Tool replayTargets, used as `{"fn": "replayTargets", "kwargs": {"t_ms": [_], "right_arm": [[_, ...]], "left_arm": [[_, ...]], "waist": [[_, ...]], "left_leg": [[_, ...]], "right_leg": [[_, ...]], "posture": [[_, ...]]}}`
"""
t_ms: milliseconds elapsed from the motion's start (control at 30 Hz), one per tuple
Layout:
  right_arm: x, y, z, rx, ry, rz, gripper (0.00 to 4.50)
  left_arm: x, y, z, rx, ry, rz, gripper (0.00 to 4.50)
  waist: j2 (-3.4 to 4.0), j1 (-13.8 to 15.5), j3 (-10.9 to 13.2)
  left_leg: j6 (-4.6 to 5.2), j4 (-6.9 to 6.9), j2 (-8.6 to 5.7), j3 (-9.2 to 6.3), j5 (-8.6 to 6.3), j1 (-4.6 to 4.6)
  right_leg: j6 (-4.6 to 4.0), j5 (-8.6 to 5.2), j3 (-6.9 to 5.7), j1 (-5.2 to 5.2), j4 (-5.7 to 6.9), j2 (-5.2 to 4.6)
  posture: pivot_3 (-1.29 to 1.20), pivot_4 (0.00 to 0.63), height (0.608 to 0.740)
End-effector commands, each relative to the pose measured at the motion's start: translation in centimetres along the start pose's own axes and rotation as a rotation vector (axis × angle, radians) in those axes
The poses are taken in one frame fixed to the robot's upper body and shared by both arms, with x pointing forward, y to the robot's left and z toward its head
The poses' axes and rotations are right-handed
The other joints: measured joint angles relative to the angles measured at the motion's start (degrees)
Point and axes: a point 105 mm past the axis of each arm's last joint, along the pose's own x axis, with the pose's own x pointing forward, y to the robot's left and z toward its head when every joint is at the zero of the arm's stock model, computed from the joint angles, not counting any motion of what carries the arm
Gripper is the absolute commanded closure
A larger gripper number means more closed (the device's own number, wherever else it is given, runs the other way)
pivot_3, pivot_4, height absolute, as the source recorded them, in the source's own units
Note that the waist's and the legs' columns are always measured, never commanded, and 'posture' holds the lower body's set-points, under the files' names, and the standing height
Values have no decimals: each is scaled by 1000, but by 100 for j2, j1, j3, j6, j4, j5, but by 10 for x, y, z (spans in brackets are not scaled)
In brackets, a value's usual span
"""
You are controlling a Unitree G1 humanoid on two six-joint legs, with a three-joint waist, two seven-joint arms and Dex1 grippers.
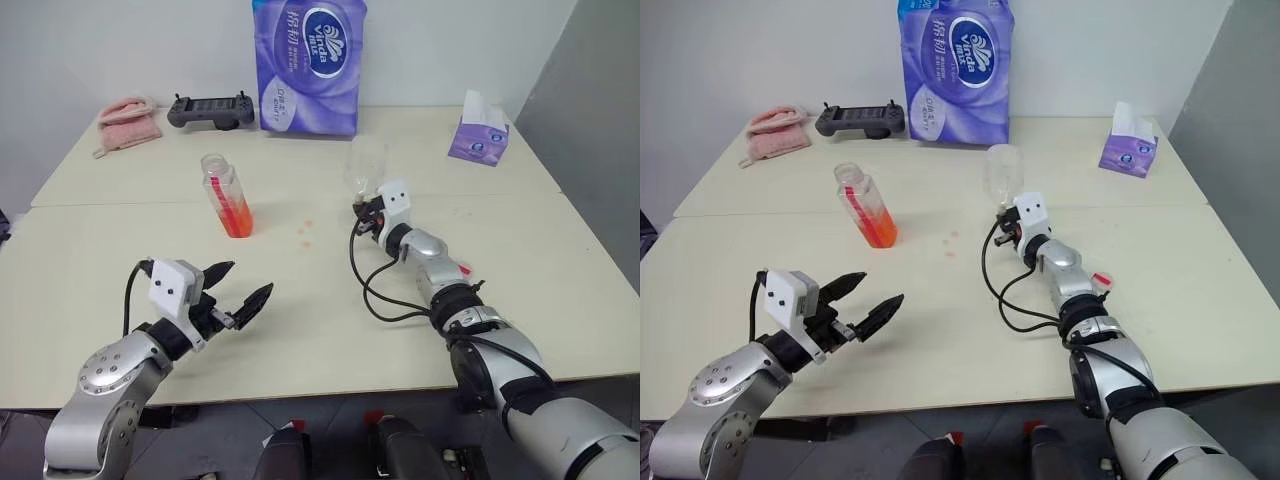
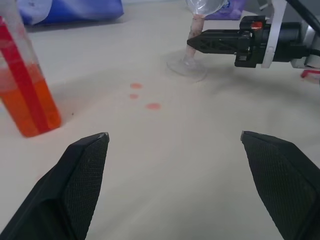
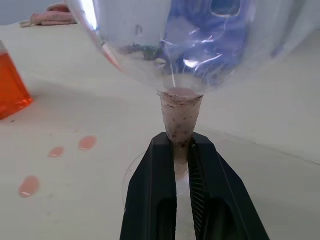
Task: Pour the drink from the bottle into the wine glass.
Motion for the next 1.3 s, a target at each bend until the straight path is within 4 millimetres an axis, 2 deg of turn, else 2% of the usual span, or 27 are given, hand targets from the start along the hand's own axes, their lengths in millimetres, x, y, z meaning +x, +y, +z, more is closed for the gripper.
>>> {"fn": "replayTargets", "kwargs": {"t_ms": [33, 467, 800, 1000, 1200, 1233, 1300], "right_arm": [[4, 10, 18, -33, -63, 38, 4429], [5, 42, 3, -72, -32, 127, 4429], [7, 44, -6, -125, 16, 128, 4429], [6, 42, -8, -129, 25, 126, 2454], [5, 40, -8, -131, 30, 124, 227], [5, 38, -9, -133, 31, 121, 9], [3, 35, -9, -136, 31, 116, 9]], "left_arm": [[-5, -2, 14, 19, -52, 15, 0], [-11, 0, 11, 18, -40, 40, 0], [-8, 3, 13, 22, -47, 38, 0], [-7, 5, 13, 27, -50, 36, 0], [-5, 5, 12, 26, -50, 31, 0], [-5, 5, 12, 25, -51, 31, 0], [-4, 5, 11, 23, -53, 31, 0]], "waist": [[0, 12, 0], [1, 3, 1], [1, 1, 0], [2, 2, 1], [2, 3, 1], [2, 3, 1], [2, 4, 1]], "left_leg": [[0, 0, 0, 0, 0, 0], [0, -1, 1, 3, 0, 6], [0, -2, 2, 4, 0, 8], [0, -2, 2, 4, 0, 10], [0, -2, 2, 3, 0, 10], [0, -2, 2, 3, 0, 10], [0, -2, 2, 3, 0, 10]], "right_leg": [[0, 0, -1, 0, 0, 0], [-4, -2, -9, 1, 1, 4], [-5, -3, -9, 1, 2, 6], [-5, -3, -10, 3, 2, 6], [-5, -3, -9, 4, 2, 6], [-6, -3, -9, 4, 1, 6], [-6, -3, -9, 4, 2, 6]], "posture": [[0, 150, 740], [0, 150, 740], [0, 150, 740], [0, 150, 740], [0, 150, 740], [0, 150, 740], [0, 150, 740]]}}
